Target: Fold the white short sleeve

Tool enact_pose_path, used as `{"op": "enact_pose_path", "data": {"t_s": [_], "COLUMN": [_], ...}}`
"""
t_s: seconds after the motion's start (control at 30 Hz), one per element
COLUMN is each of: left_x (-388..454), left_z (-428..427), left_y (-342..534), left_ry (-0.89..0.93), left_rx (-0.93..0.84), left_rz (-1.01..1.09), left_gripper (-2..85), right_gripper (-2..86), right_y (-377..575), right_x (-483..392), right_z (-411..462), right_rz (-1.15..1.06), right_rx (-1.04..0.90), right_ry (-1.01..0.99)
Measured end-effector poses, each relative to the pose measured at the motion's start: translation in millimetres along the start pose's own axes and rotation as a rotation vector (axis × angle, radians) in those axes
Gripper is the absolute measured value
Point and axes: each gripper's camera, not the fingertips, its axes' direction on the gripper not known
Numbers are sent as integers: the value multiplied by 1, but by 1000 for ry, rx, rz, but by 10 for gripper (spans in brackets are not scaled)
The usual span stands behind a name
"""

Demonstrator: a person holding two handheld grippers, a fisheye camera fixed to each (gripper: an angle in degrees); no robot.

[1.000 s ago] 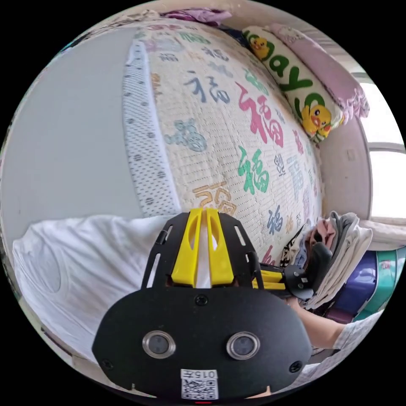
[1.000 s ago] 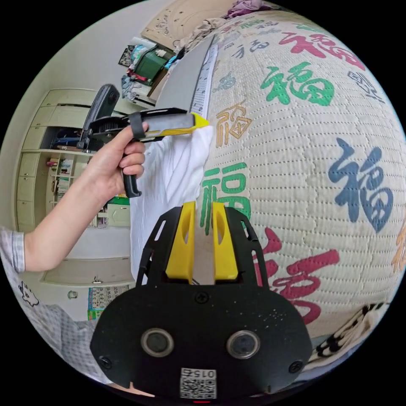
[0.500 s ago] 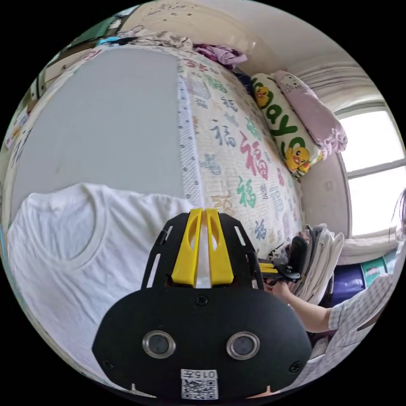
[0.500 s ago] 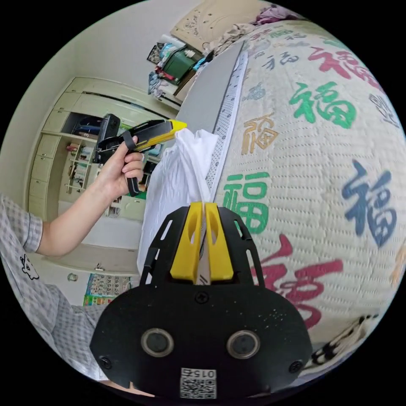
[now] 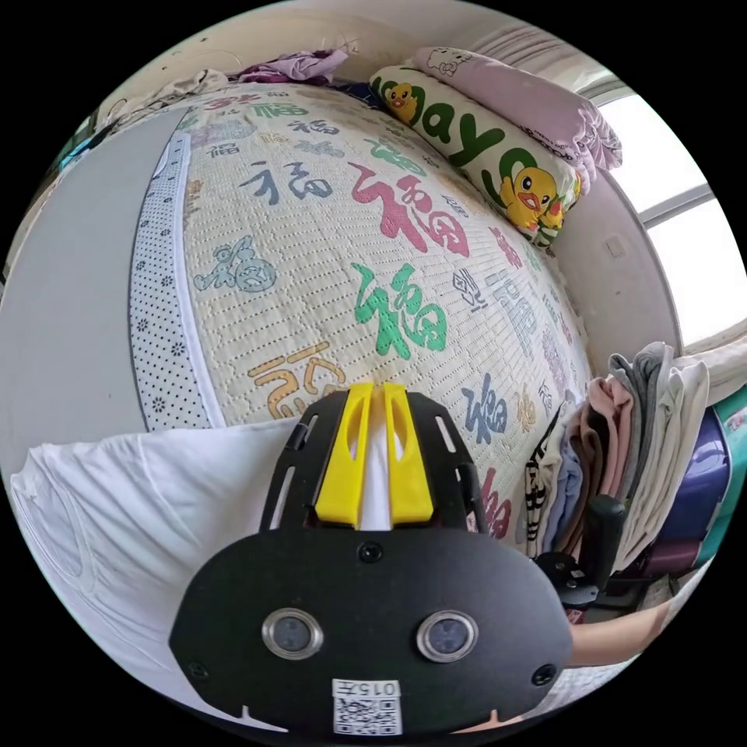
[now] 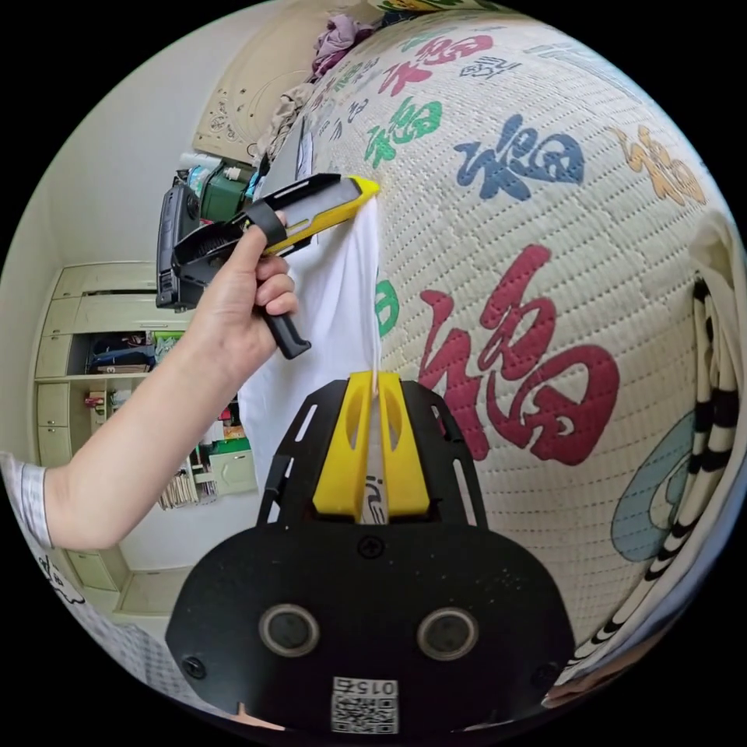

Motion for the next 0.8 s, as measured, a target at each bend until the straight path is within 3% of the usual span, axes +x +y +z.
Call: {"op": "enact_pose_path", "data": {"t_s": [0.33, 0.57, 0.8], "left_x": [-49, -172, -306], "left_z": [-140, -264, -349], "left_y": [44, 219, 391], "left_ry": [6, -68, -112], "left_rx": [166, 216, 238], "left_rz": [-21, -389, -755], "left_gripper": [80, 72, 73], "right_gripper": [9, 20, 38], "right_y": [18, 44, 43], "right_x": [-39, -131, -280], "right_z": [-139, -244, -273], "right_rz": [0, -76, -228], "right_rx": [-11, -25, -91], "right_ry": [105, 184, 187]}}
